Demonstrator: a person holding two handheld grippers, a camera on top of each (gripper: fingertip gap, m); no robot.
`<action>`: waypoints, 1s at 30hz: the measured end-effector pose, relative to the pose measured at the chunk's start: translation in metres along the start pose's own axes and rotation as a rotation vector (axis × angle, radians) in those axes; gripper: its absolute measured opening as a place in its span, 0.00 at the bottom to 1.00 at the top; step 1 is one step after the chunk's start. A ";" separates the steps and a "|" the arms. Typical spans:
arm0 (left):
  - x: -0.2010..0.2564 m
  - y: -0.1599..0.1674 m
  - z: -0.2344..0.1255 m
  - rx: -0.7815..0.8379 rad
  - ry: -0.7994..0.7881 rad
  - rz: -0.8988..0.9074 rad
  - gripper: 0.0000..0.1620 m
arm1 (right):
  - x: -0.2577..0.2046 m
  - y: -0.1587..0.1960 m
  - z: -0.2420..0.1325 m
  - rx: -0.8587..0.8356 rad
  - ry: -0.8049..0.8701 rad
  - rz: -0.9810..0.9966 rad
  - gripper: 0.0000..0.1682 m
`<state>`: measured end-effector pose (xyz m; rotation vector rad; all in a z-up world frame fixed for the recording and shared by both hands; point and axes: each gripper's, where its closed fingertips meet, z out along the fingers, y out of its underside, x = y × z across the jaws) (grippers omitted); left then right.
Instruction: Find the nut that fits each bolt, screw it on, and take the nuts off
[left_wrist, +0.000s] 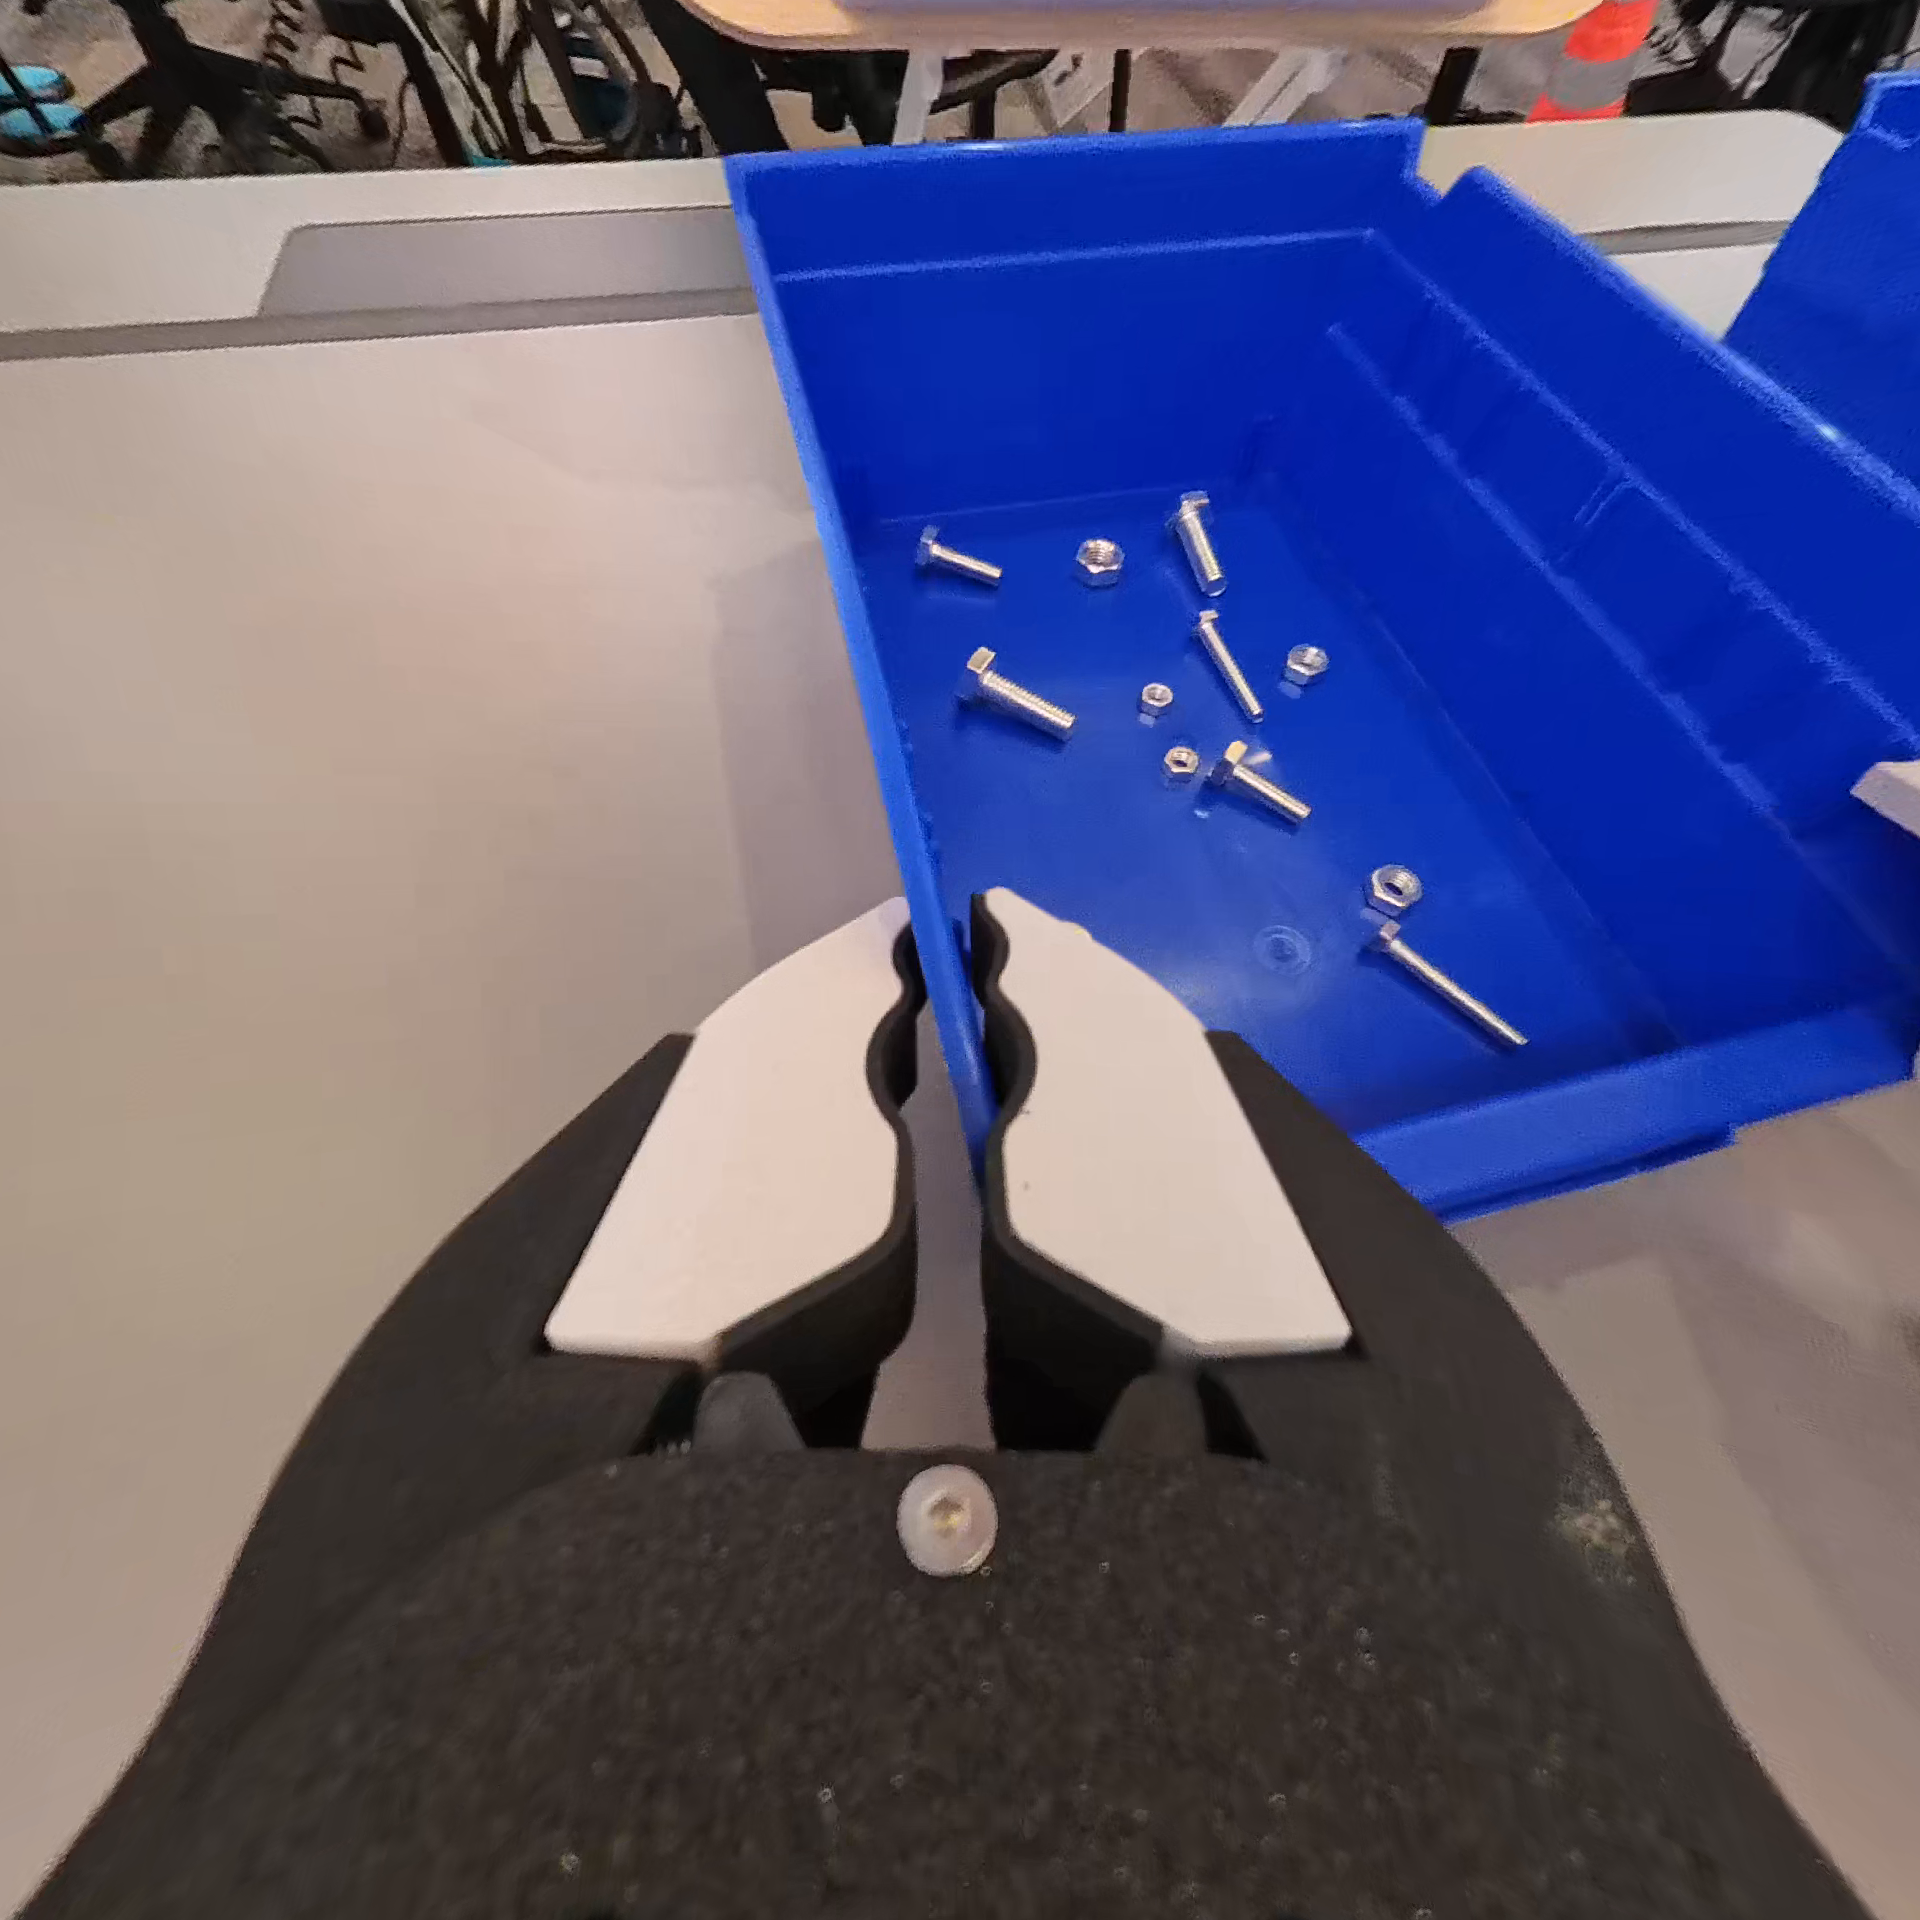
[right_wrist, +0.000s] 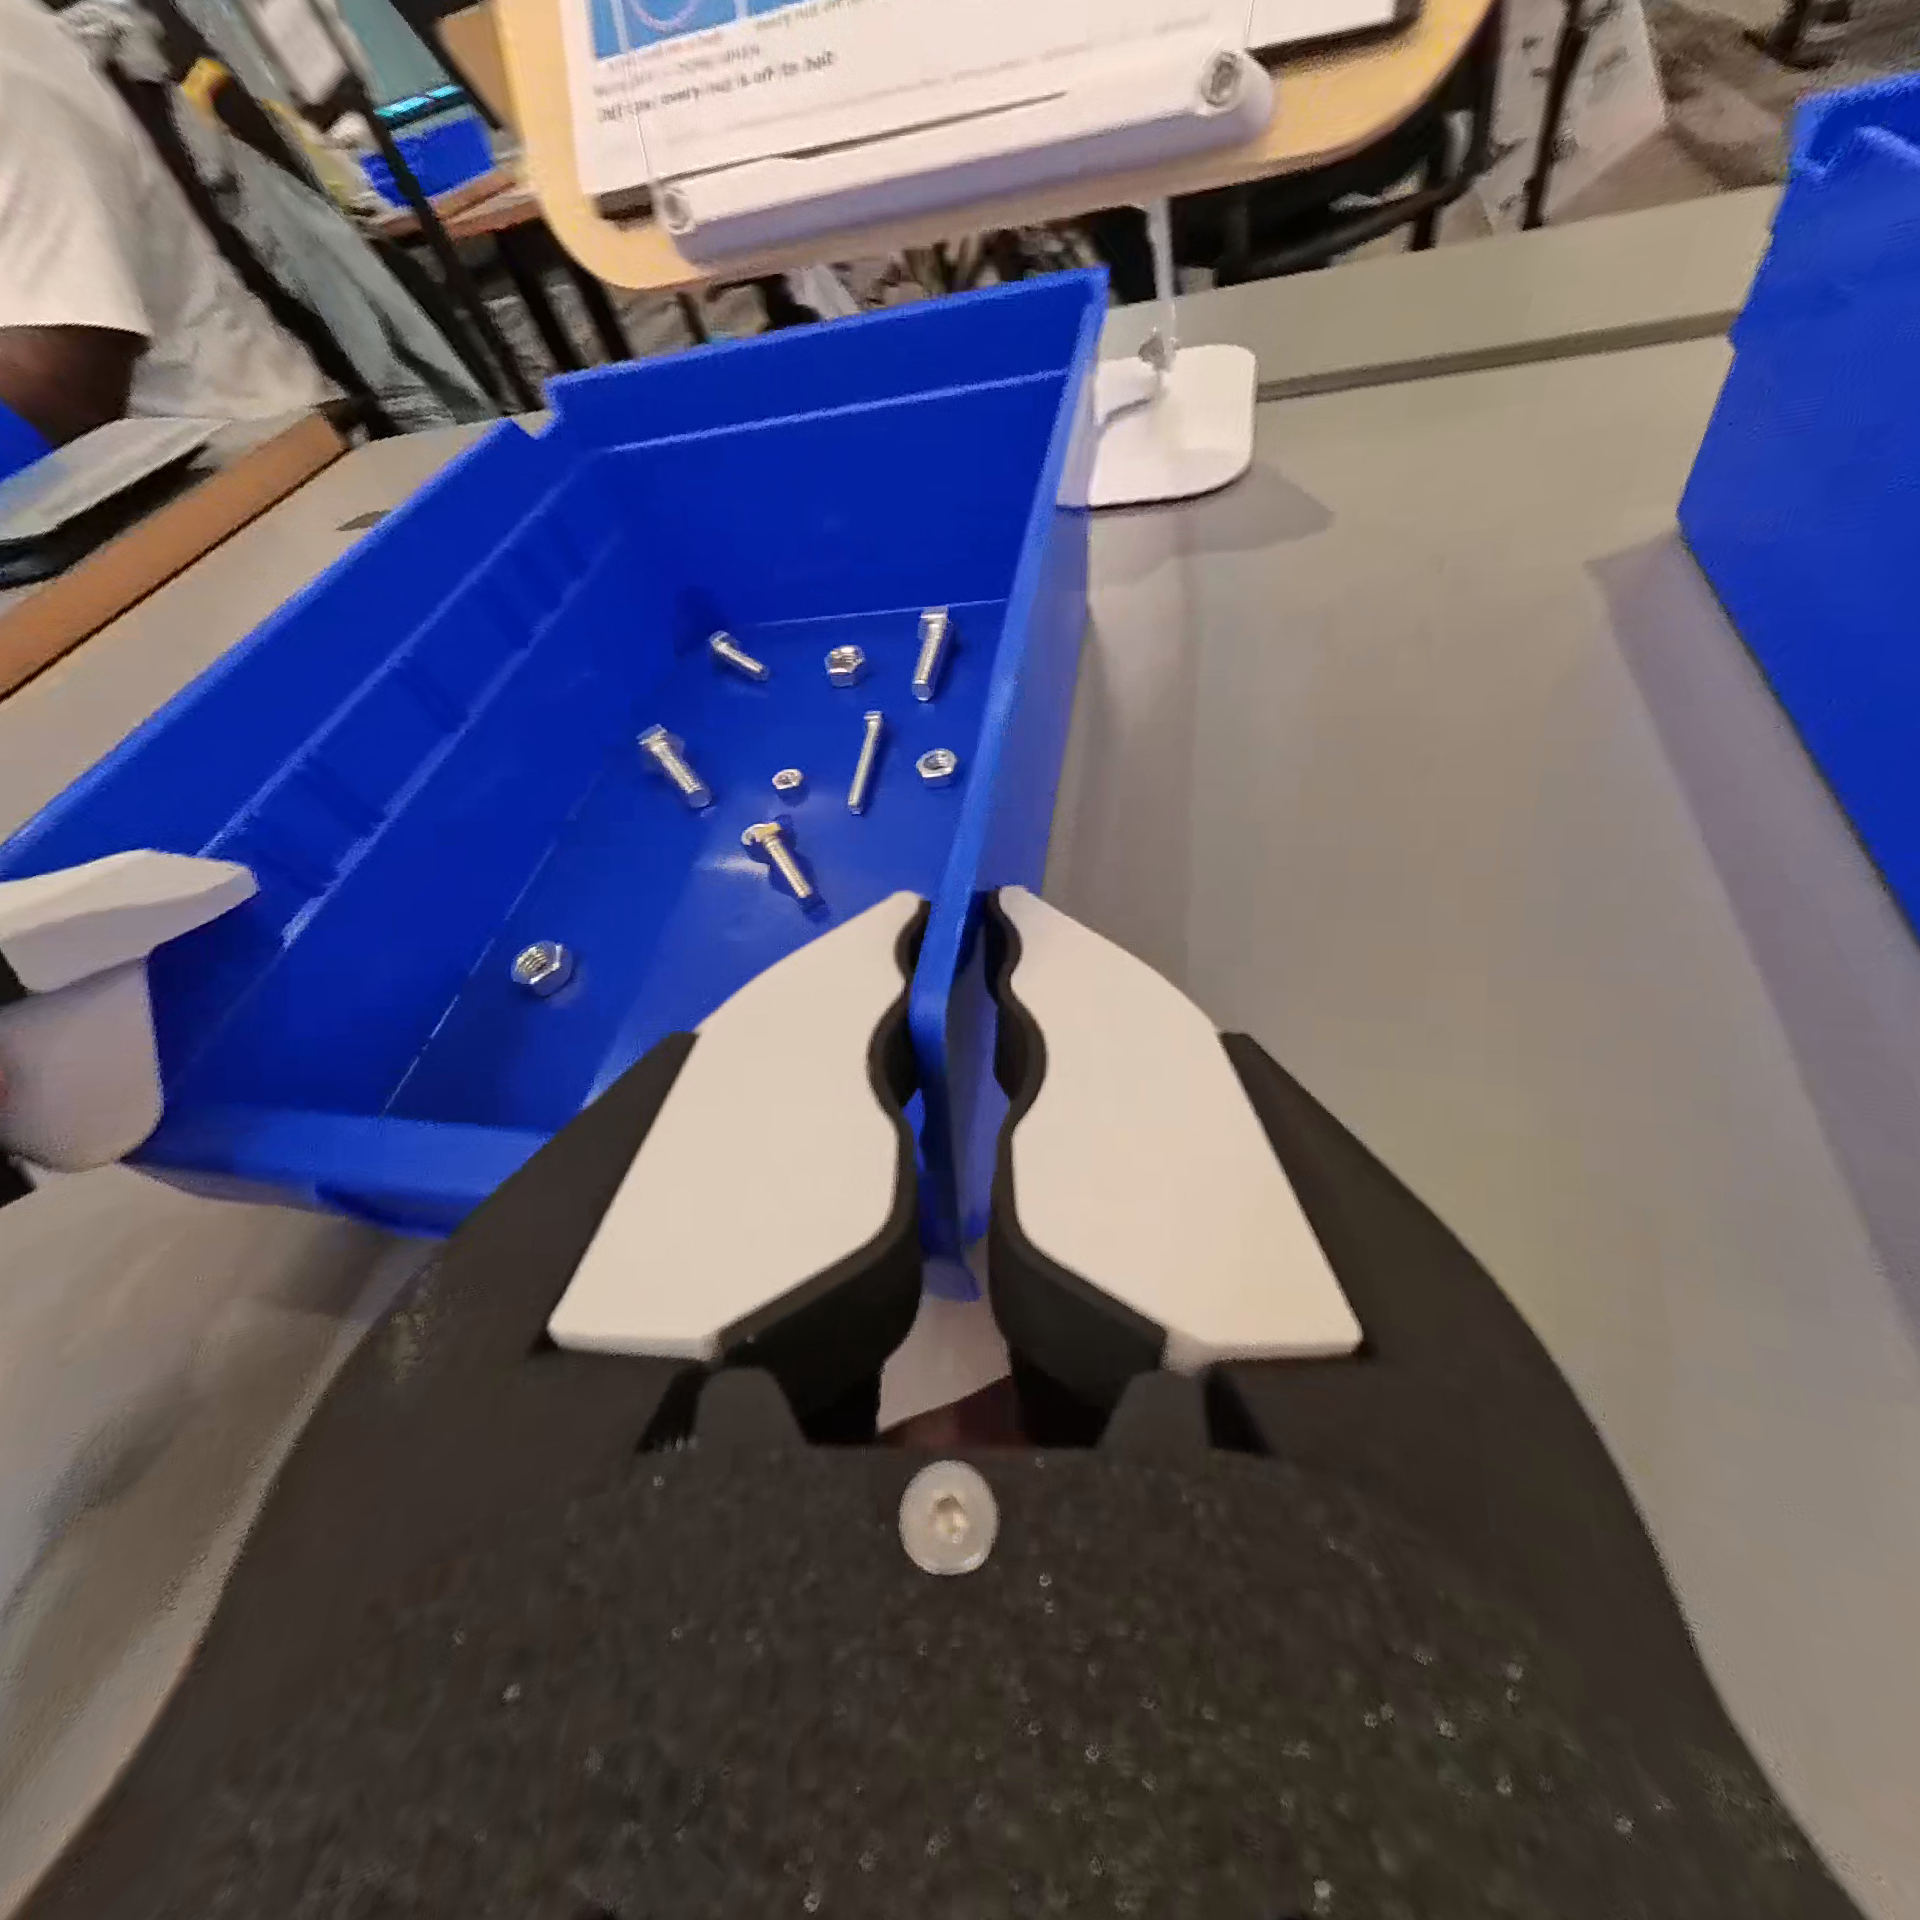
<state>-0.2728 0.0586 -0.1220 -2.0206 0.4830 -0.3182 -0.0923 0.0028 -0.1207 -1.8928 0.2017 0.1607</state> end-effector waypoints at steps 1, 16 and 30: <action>-0.004 0.000 -0.001 0.002 -0.015 0.007 0.04 | -0.004 0.000 -0.001 0.004 0.034 0.011 0.04; -0.215 -0.006 -0.066 0.035 -0.199 -0.050 0.03 | -0.219 0.007 0.044 0.022 -0.080 -0.074 0.06; -0.263 0.011 -0.035 0.010 -0.126 -0.079 0.03 | -0.254 0.029 0.077 -0.015 -0.067 -0.046 0.08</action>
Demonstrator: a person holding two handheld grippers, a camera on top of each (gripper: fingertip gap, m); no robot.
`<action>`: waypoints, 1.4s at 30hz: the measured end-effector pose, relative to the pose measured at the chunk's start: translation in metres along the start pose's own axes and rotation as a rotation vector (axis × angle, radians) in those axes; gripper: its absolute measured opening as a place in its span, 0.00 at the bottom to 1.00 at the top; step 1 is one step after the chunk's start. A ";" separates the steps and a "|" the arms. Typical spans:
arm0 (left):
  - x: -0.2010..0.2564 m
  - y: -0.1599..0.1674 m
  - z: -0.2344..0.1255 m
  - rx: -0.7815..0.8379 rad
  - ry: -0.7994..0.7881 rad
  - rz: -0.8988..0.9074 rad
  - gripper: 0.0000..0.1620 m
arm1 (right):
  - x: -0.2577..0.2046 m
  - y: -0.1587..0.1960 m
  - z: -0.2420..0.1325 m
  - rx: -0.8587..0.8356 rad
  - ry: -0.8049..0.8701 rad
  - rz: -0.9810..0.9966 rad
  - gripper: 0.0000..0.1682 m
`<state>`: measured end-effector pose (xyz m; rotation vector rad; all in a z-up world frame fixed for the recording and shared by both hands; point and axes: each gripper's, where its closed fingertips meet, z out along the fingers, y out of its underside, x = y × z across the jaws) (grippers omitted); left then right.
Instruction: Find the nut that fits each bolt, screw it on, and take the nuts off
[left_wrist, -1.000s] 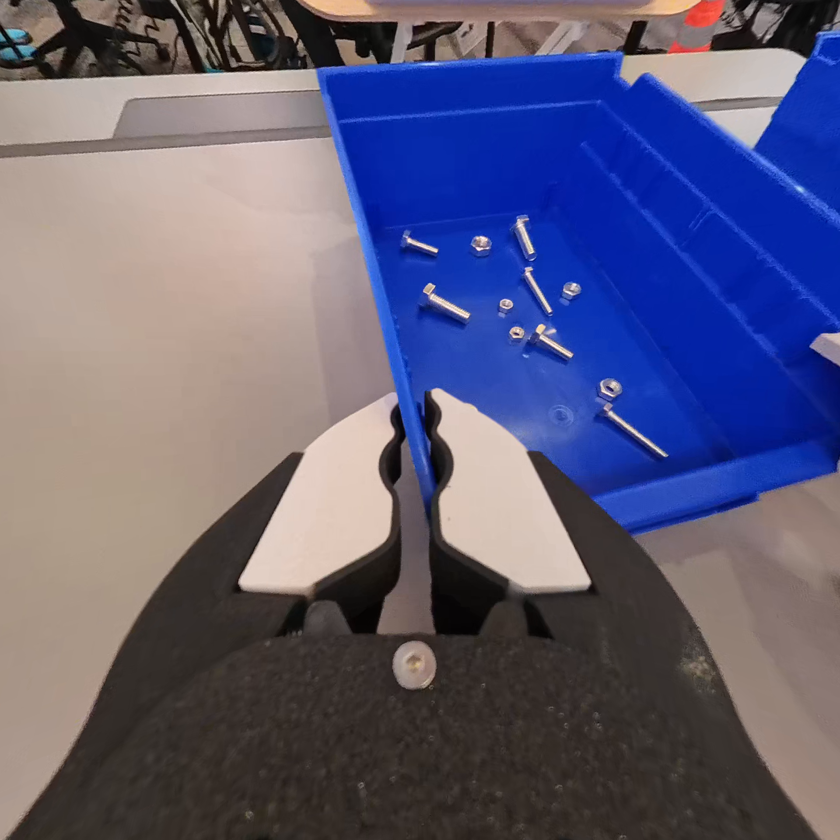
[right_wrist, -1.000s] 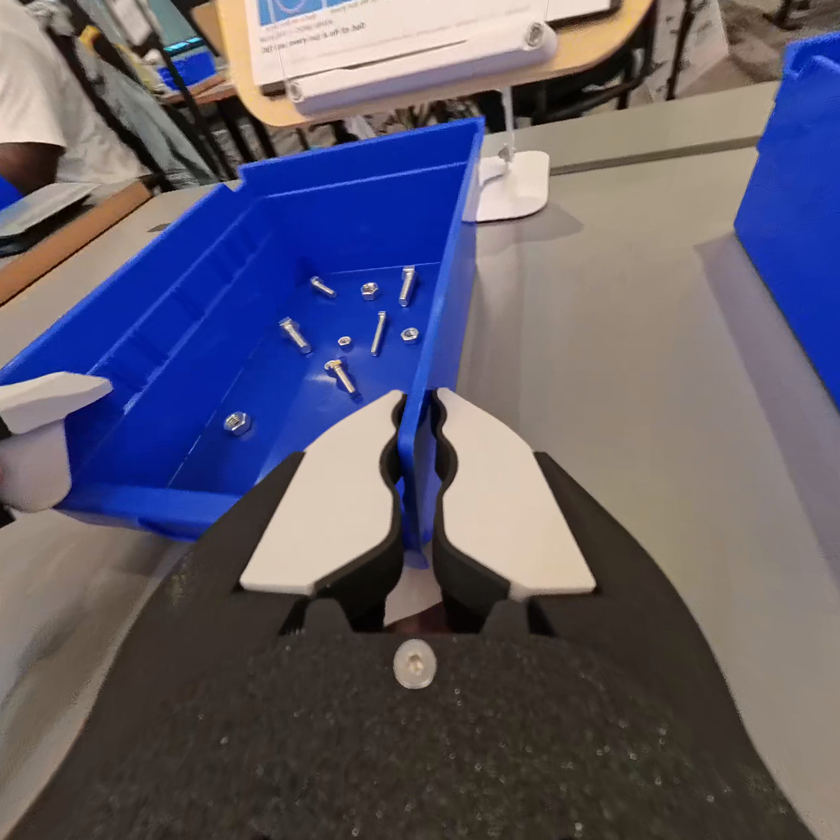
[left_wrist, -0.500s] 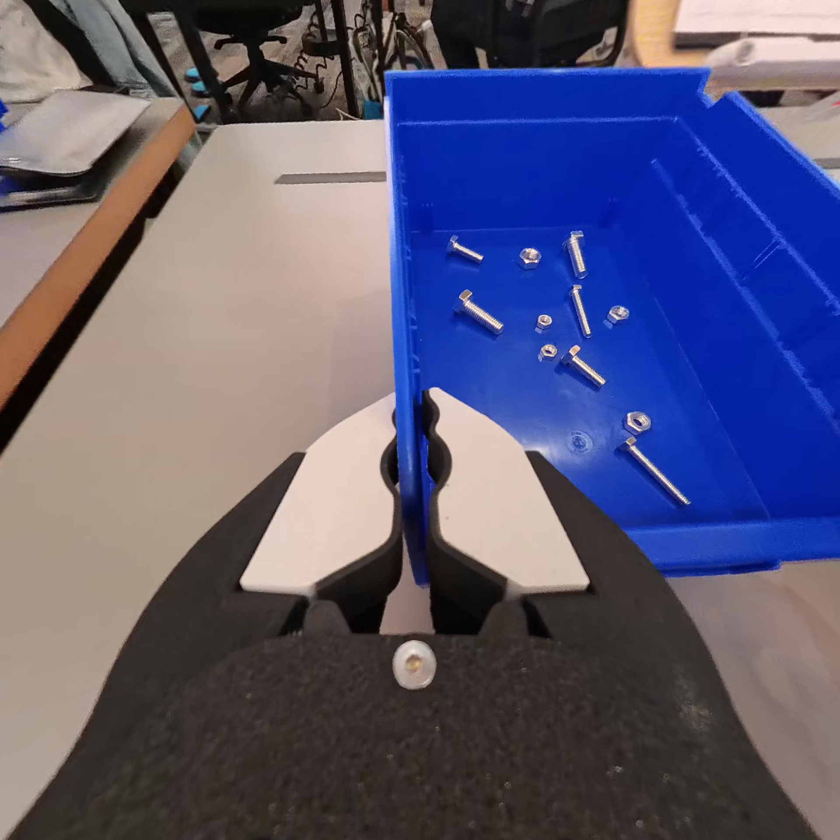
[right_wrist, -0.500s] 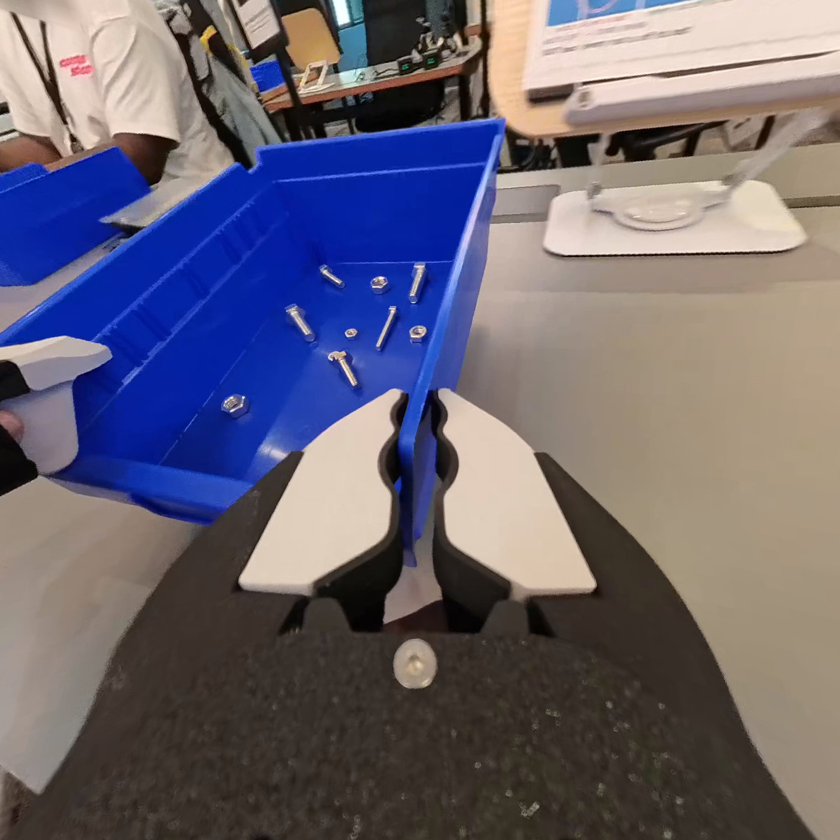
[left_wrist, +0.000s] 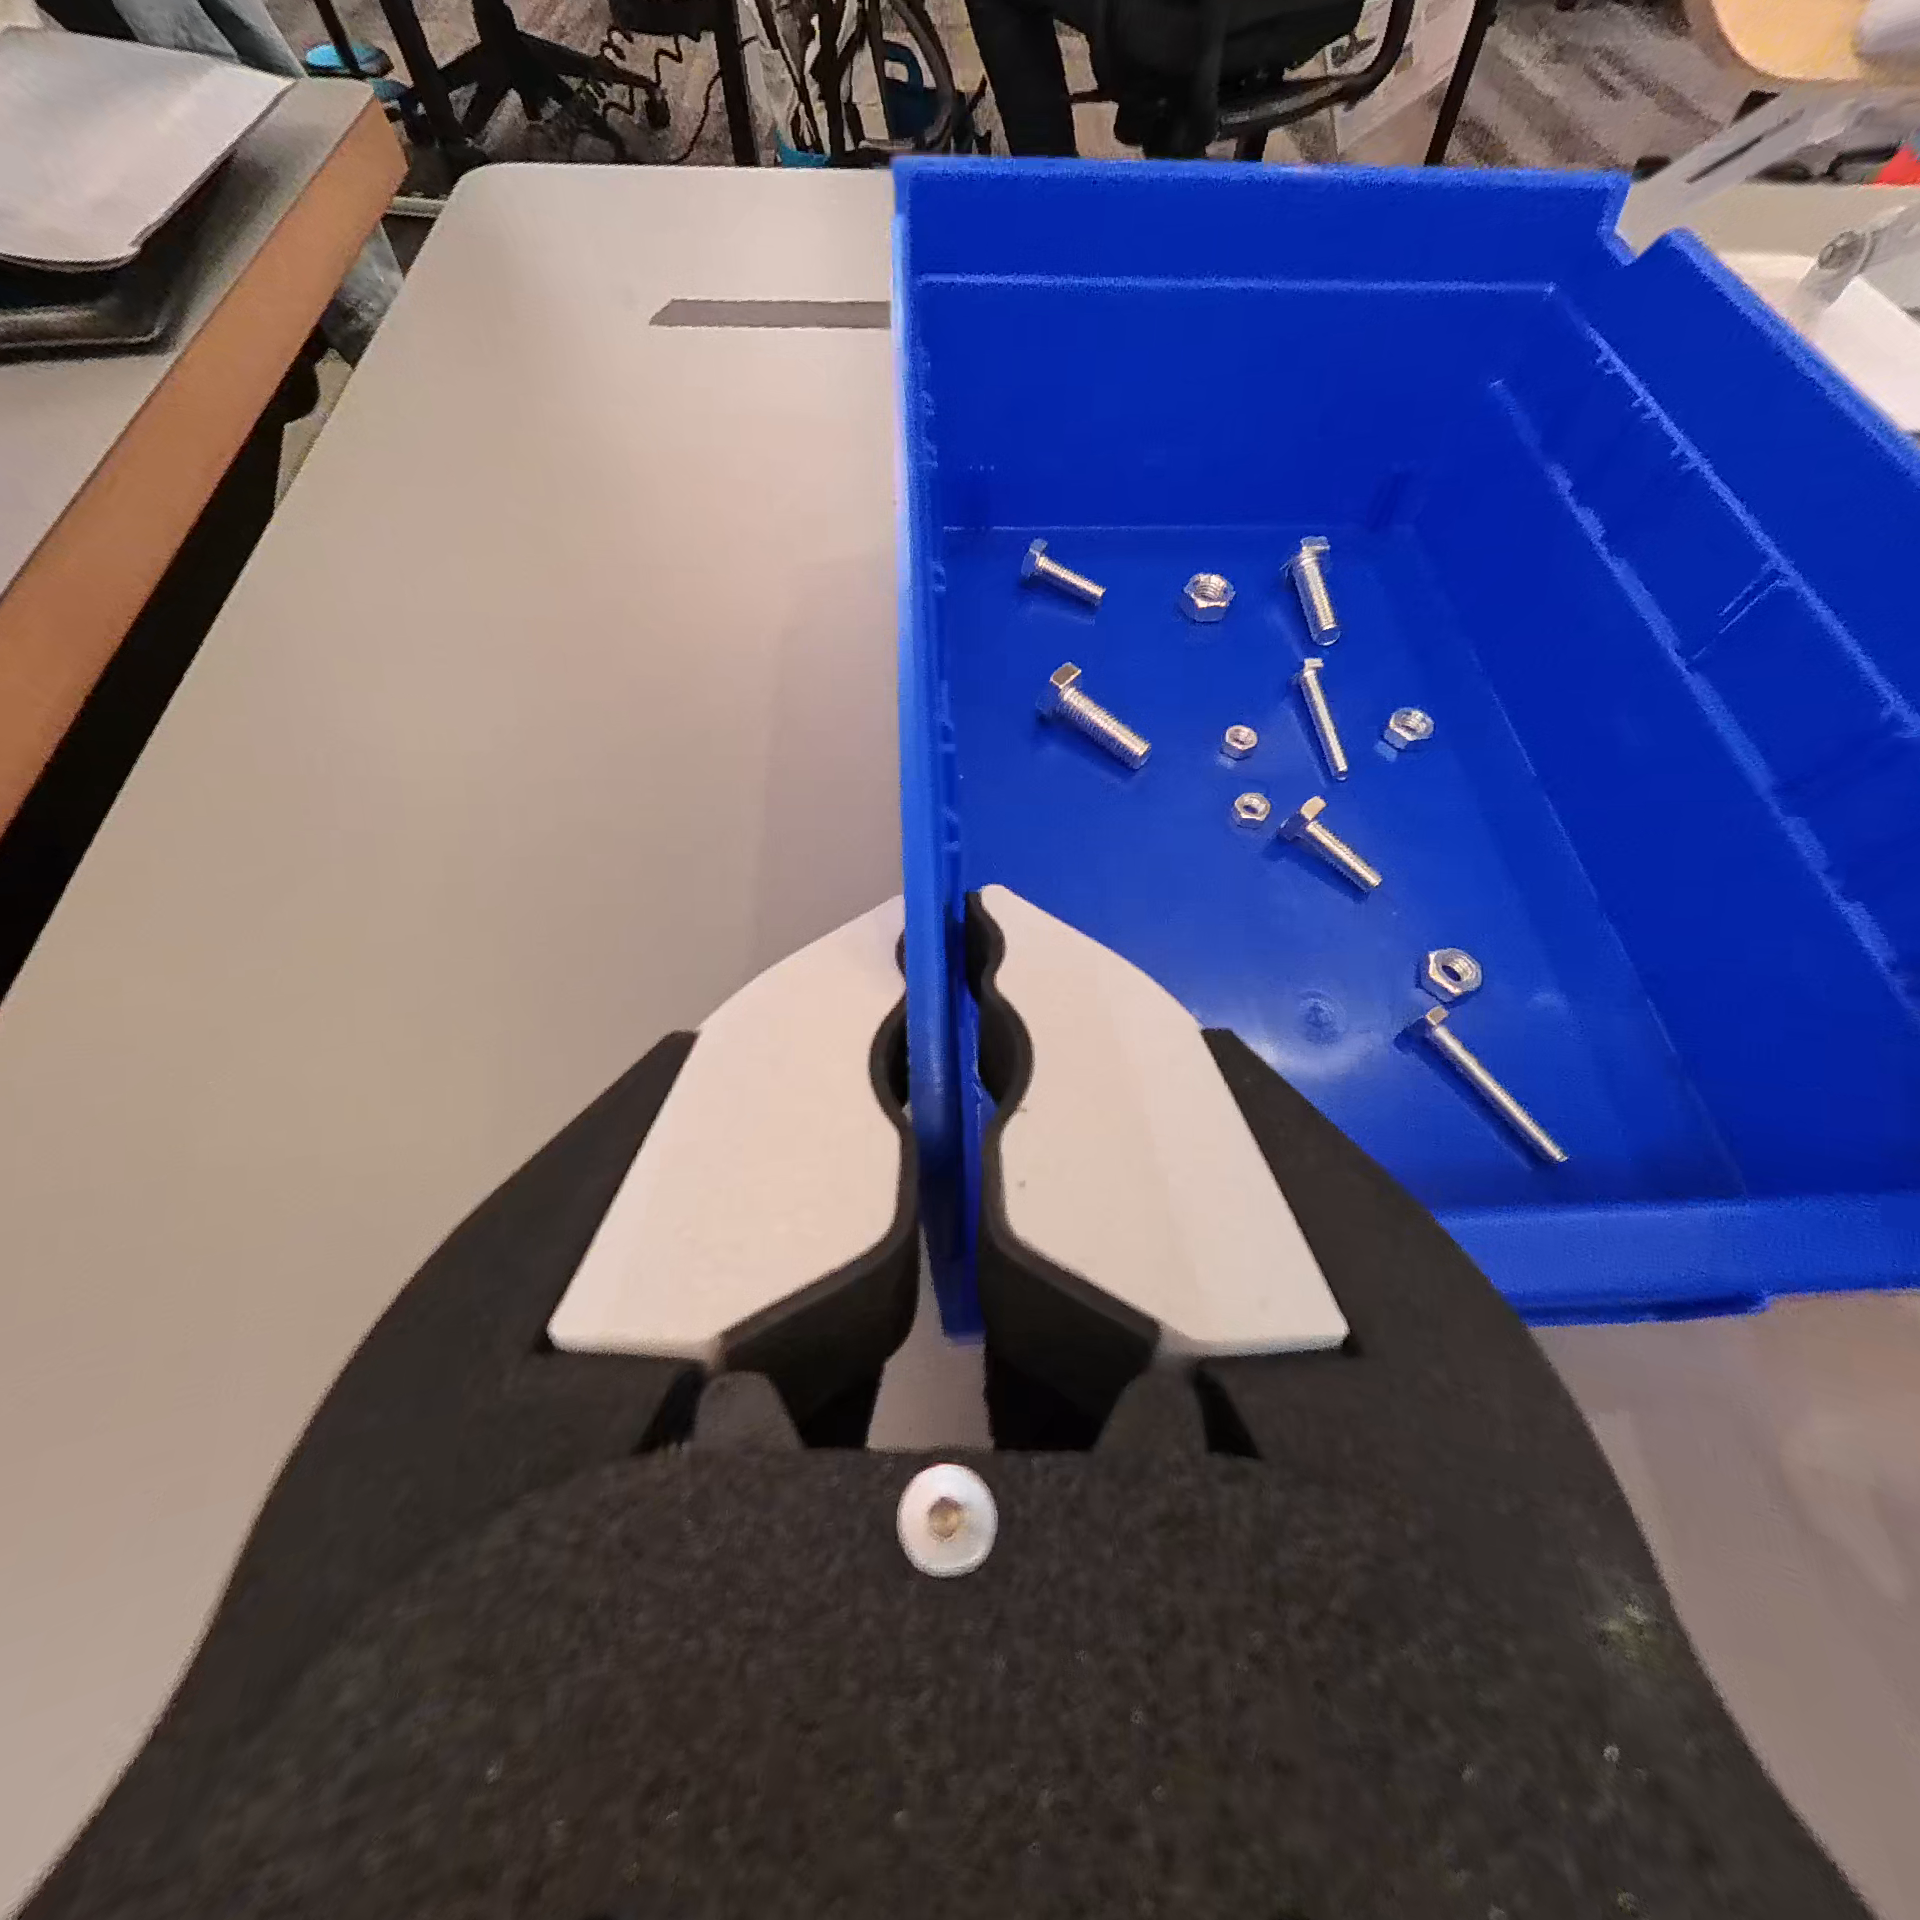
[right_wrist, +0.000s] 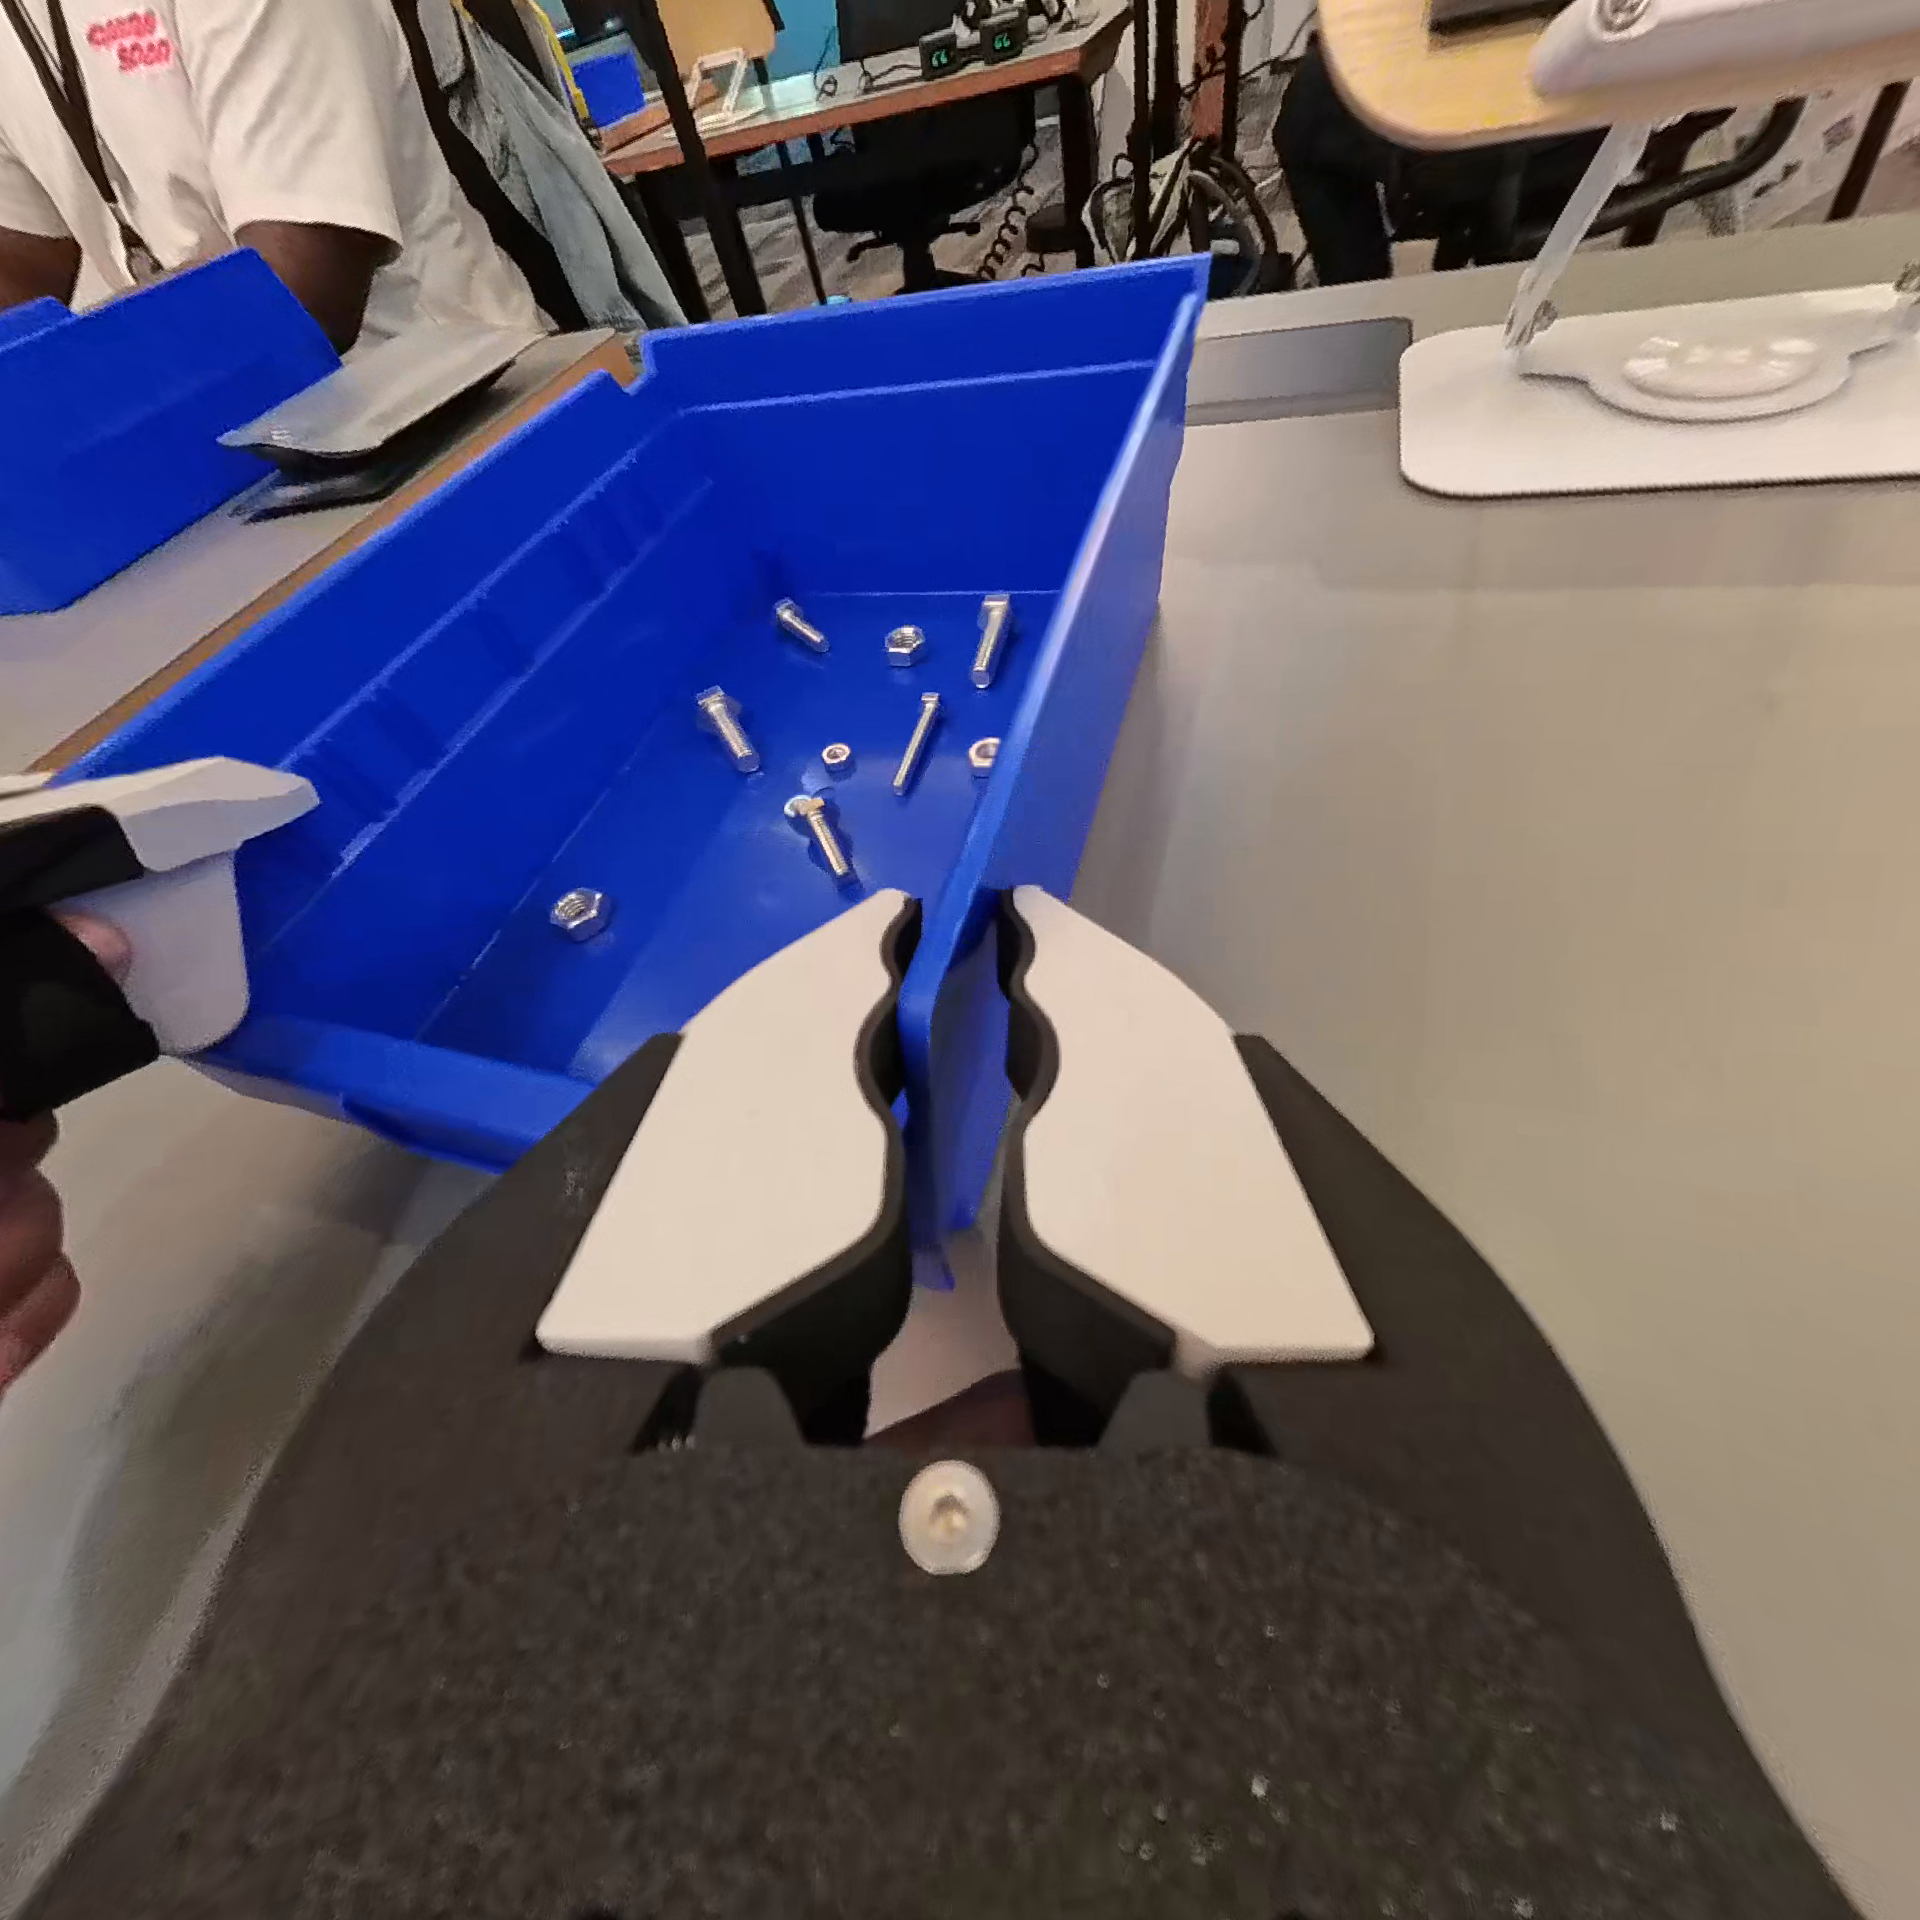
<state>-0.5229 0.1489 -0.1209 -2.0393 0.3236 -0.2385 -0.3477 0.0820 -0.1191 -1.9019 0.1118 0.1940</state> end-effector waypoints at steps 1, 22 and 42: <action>-0.001 -0.001 0.002 0.008 -0.002 -0.022 0.03 | 0.001 -0.001 0.004 -0.012 -0.011 -0.004 0.08; 0.247 0.018 -0.087 0.077 0.535 0.150 0.32 | 0.225 -0.011 -0.163 -0.061 -0.462 -0.367 0.26; 0.266 0.052 -0.067 0.050 0.531 0.228 0.31 | 0.271 -0.013 -0.146 0.036 -0.363 -0.240 0.23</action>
